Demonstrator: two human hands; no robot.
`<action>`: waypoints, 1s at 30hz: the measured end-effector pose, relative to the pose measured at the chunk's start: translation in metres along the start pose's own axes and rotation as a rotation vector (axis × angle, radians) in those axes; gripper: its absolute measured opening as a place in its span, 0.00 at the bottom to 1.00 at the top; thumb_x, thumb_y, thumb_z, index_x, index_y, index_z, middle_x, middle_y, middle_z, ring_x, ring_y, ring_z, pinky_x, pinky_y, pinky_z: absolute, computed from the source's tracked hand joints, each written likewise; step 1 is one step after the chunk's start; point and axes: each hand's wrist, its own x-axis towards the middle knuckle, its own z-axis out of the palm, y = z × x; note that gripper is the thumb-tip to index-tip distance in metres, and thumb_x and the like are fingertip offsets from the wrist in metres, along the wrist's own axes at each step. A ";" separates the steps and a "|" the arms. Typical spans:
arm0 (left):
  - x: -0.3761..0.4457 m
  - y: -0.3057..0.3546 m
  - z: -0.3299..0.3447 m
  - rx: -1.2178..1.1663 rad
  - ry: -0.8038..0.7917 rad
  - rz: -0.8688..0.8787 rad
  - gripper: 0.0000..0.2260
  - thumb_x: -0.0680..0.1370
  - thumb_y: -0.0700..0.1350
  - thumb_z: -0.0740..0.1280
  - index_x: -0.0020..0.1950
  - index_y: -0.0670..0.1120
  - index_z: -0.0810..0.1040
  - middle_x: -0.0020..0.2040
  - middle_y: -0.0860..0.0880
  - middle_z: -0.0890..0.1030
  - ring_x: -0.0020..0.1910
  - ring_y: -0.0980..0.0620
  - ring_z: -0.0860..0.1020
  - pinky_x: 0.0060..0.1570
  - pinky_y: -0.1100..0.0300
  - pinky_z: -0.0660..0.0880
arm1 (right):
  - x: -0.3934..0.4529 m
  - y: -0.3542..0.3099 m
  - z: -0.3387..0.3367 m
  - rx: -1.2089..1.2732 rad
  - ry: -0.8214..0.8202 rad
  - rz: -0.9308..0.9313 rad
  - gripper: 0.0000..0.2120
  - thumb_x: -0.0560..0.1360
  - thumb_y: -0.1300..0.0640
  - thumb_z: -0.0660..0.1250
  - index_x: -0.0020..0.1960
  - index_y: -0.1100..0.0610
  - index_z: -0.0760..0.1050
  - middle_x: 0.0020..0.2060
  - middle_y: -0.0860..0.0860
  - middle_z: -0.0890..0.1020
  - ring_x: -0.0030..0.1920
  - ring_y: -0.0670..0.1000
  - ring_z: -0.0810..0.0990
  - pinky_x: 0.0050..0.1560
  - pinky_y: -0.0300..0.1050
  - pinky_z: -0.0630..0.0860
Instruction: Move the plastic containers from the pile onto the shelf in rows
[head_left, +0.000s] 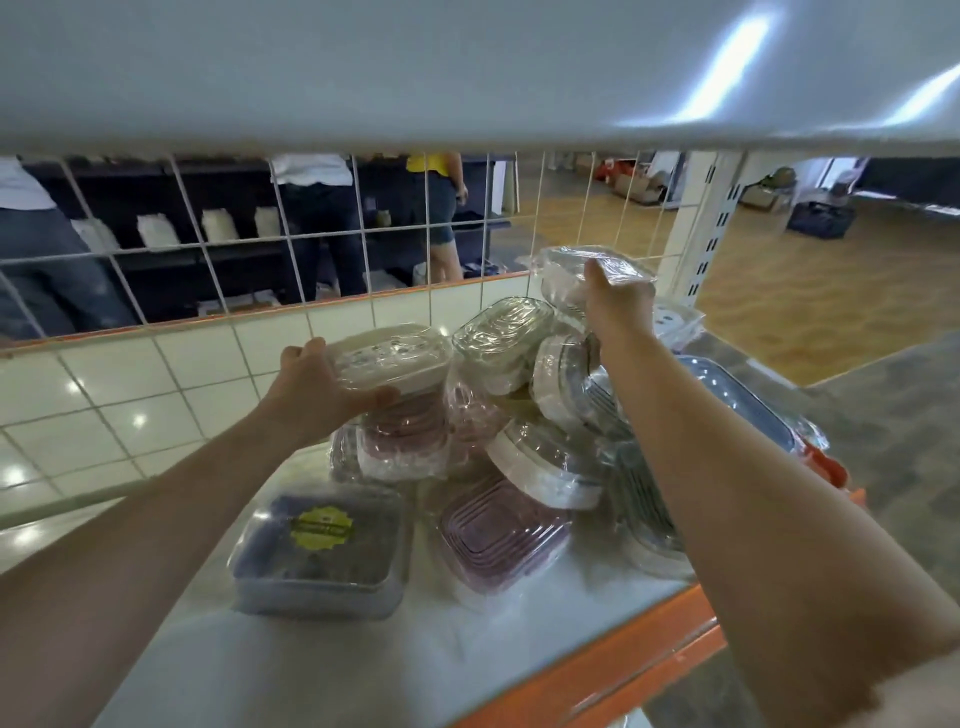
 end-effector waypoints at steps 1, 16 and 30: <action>0.000 -0.001 0.000 -0.002 0.001 0.001 0.40 0.64 0.57 0.76 0.67 0.38 0.66 0.62 0.39 0.67 0.50 0.46 0.69 0.52 0.51 0.72 | 0.001 -0.001 0.001 0.001 0.006 -0.003 0.35 0.79 0.43 0.59 0.74 0.65 0.51 0.52 0.53 0.70 0.48 0.50 0.70 0.50 0.44 0.70; -0.018 0.004 0.005 -0.093 0.168 0.061 0.45 0.65 0.53 0.78 0.74 0.40 0.59 0.67 0.41 0.64 0.64 0.43 0.68 0.59 0.55 0.68 | -0.018 -0.009 0.004 0.265 0.001 -0.111 0.43 0.70 0.63 0.71 0.75 0.54 0.48 0.67 0.56 0.66 0.64 0.54 0.69 0.54 0.39 0.71; -0.069 -0.015 -0.027 -0.163 0.317 -0.020 0.40 0.66 0.55 0.77 0.72 0.45 0.63 0.65 0.46 0.66 0.57 0.48 0.71 0.56 0.56 0.69 | -0.094 -0.025 0.026 0.301 -0.087 -0.465 0.34 0.73 0.67 0.65 0.75 0.57 0.54 0.69 0.54 0.66 0.52 0.40 0.70 0.39 0.27 0.75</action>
